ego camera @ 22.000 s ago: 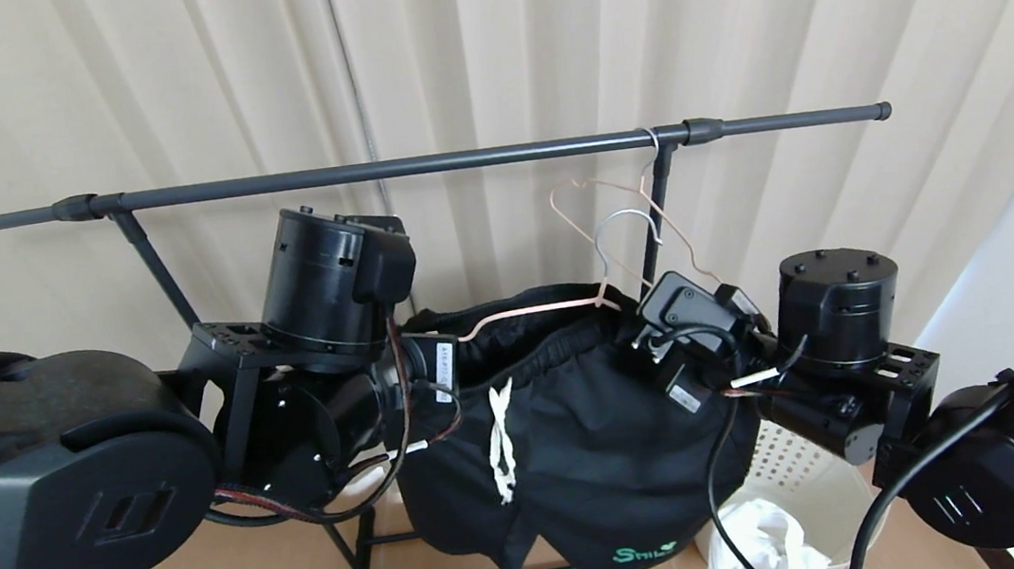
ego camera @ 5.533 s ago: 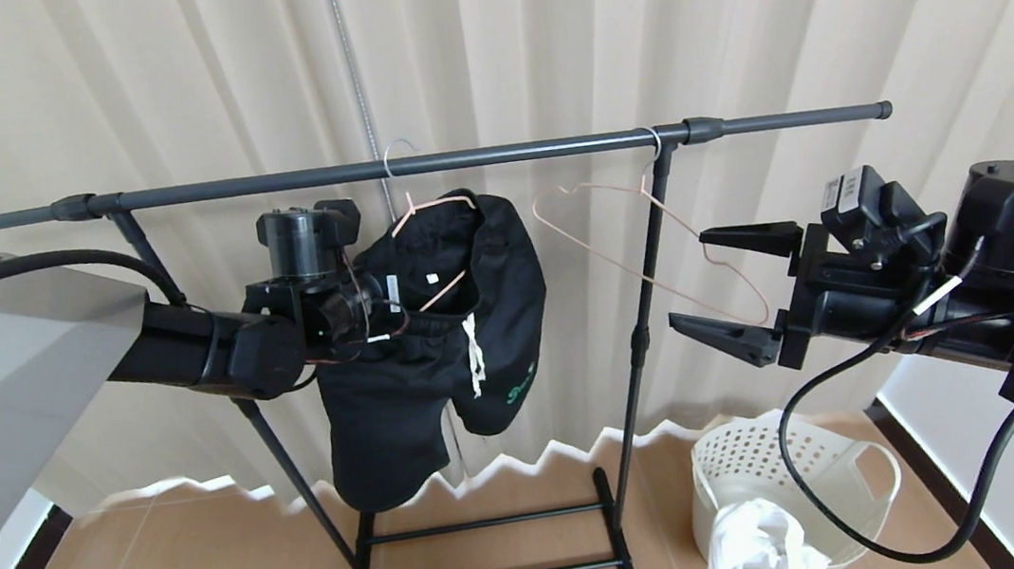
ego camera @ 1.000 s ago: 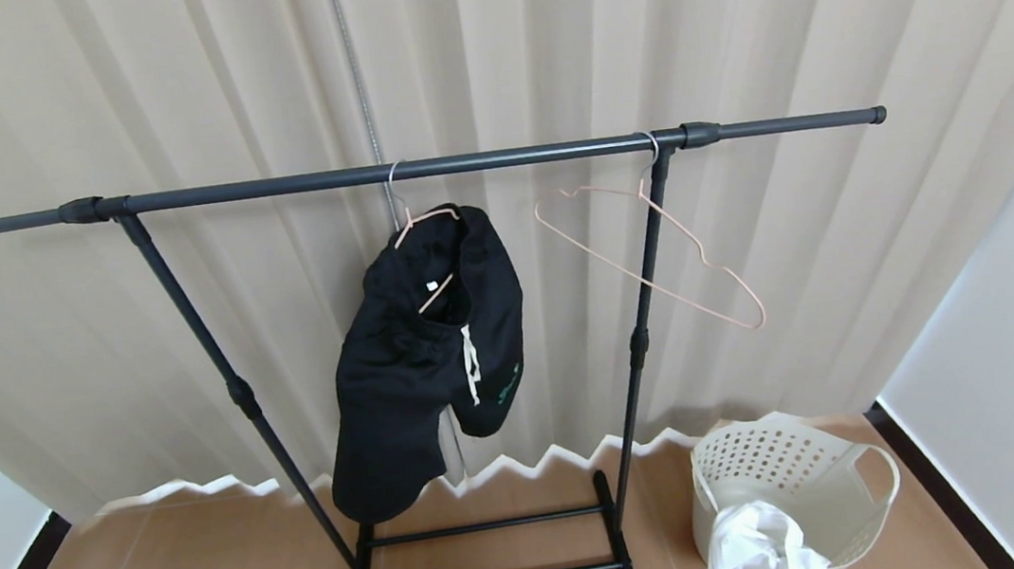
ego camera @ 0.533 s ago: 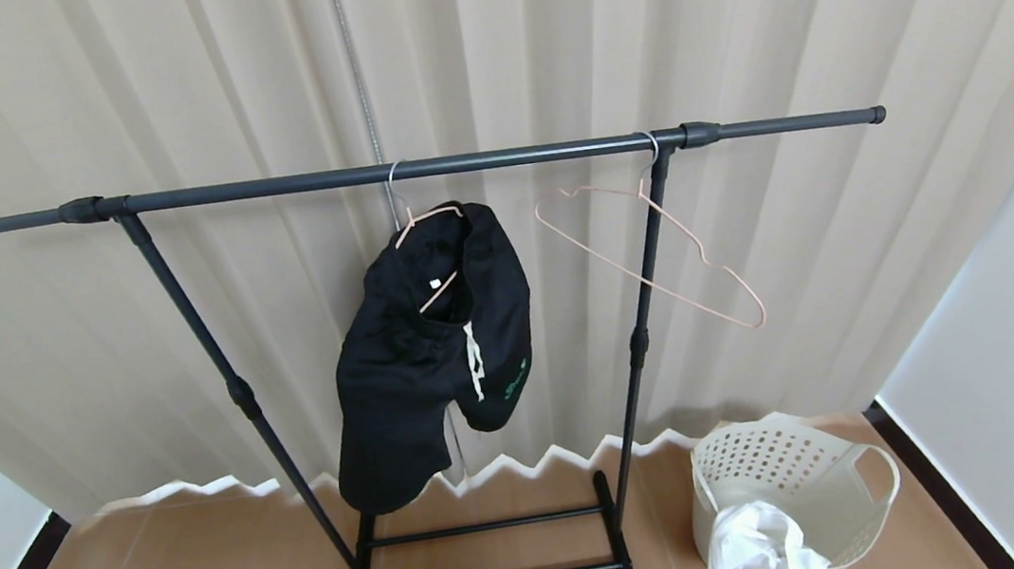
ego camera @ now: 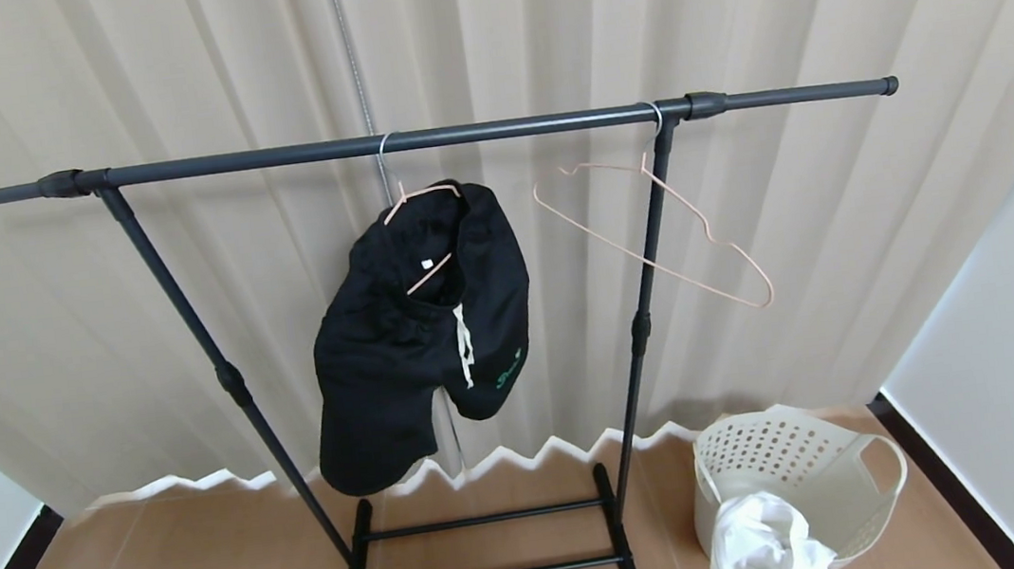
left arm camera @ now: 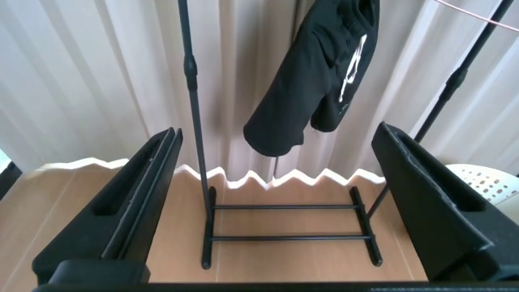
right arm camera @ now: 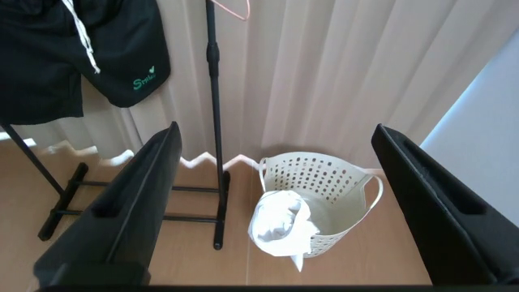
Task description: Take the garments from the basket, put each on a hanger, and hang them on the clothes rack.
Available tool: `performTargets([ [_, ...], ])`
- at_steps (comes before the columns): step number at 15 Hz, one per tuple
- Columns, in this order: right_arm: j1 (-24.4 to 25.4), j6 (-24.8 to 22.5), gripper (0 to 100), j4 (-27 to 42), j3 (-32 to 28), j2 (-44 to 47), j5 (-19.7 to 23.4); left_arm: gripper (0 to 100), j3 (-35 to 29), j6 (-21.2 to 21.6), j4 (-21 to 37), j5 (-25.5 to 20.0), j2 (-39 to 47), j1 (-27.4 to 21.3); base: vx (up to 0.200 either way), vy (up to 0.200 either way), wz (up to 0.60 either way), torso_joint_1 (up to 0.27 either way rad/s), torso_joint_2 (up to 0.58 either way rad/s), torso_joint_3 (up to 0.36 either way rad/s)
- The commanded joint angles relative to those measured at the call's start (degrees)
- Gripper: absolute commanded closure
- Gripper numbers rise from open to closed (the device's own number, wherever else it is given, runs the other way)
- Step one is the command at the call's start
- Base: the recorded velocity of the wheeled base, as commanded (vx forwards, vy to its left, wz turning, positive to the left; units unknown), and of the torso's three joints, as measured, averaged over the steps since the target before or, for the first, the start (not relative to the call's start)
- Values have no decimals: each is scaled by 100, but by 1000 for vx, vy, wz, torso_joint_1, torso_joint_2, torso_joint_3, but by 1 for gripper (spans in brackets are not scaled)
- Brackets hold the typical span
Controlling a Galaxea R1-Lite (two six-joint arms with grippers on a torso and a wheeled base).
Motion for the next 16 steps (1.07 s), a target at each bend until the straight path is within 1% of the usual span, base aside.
performTargets([
  [1, -1, -4, 0, -1, 0, 14, 3, 0, 0, -4, -2, 2, 7, 2, 0, 0, 0, -154, 349, 212],
  [12, -1, -4, 0, -1, 0, 14, 3, 0, 0, -4, -10, 2, 7, 2, 0, 0, 0, -150, 365, 213],
  [16, -1, -4, 0, -1, 0, 14, 3, 0, 0, -4, -10, 2, 7, 2, 0, 0, 0, -198, 520, 311],
])
